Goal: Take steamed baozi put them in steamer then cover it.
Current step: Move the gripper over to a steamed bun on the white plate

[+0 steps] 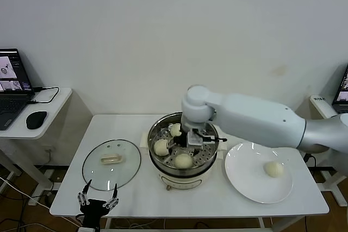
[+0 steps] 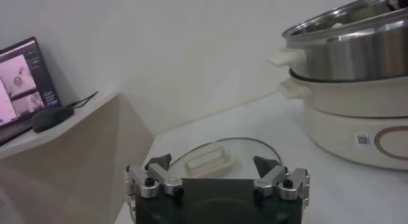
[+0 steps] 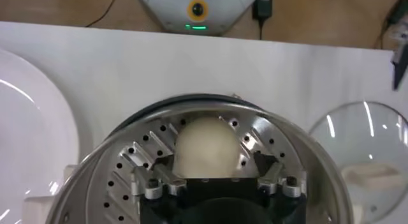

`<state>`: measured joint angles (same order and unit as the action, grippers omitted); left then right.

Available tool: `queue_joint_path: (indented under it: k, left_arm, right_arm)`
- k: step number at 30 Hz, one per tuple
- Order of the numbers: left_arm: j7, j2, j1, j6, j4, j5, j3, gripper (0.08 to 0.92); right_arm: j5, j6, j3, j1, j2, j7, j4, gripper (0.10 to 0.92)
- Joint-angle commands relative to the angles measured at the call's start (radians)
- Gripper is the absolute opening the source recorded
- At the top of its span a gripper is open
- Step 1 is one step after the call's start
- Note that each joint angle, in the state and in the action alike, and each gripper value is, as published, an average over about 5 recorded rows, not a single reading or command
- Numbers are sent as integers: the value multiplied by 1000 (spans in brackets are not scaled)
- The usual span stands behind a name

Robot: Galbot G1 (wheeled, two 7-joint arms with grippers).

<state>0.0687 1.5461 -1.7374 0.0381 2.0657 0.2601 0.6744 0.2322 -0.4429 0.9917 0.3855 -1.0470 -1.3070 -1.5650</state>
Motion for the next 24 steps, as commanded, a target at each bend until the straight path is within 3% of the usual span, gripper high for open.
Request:
queue_joint_path:
  k: [1,6,12,18,24]
  left_arm:
    - [5,-6,0,1,4,-2,-2,823]
    - [12,-19,-2,6,18,-17,-7,823]
    - [21,-29,0,18,29,-37,-13,823]
    - [31,-39,-10,20,41,-52,-24,823]
    - [38,-43,-16,25,35,-59,-27,823]
  right_arm:
    - [-160,341,-88,131,162,19,-6,823]
    - [-315,655,-124,146,263,4,34,823]
    - [-280,856,-230,21,436,-30,44,823]
    - [-153,906,-425,-241,589,-55,28,823]
    - [-59,873,-528,-456,632,-48,47,823]
